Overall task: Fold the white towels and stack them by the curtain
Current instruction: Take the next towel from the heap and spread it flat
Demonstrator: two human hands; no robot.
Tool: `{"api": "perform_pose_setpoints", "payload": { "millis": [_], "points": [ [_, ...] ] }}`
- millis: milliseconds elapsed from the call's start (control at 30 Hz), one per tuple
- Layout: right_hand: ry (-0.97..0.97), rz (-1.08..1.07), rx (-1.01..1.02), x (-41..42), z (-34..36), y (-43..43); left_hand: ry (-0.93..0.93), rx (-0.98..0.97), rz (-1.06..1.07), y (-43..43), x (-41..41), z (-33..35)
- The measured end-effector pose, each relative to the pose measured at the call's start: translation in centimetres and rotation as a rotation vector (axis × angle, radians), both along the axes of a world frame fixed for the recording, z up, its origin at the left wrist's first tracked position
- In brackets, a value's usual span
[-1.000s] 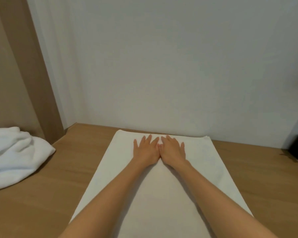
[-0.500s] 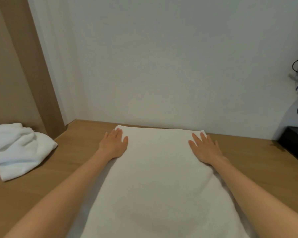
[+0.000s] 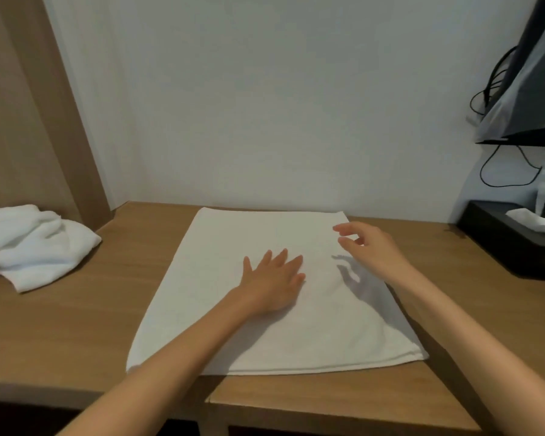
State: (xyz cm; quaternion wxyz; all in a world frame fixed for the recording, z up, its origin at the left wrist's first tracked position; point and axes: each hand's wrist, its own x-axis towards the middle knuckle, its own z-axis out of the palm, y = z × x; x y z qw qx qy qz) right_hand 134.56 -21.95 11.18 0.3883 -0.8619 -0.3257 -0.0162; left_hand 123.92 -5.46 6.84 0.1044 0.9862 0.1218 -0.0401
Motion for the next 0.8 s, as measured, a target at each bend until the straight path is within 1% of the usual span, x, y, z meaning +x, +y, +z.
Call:
{"api": "perform_pose_setpoints", "payload": {
  "millis": [133,267,433,567,667,800],
  "points": [
    [-0.026,-0.022,-0.047,-2.5,-0.8,-4.2,-0.027,-0.011,0.06,-1.2,-0.5,-1.0],
    [-0.054,-0.011,-0.172,-4.9,-3.2,-7.3,-0.111,0.014,0.097,-1.4,-0.8,-1.9],
    [-0.25,0.082,-0.319,-6.5,-4.9,-10.0,-0.09,0.038,0.112,-1.2,-0.8,-2.2],
    [-0.419,0.068,-0.363,-6.9,-5.8,-11.1,-0.072,0.037,0.134,-1.1,-0.7,-2.1],
    [-0.45,0.055,-0.362,-7.3,-6.3,-11.3,-0.063,0.048,0.132,-0.9,-0.7,-2.2],
    [-0.515,-0.012,-0.435,-7.6,-4.8,-10.6,-0.037,0.016,0.086,-0.6,-0.8,-1.7]
  ]
}}
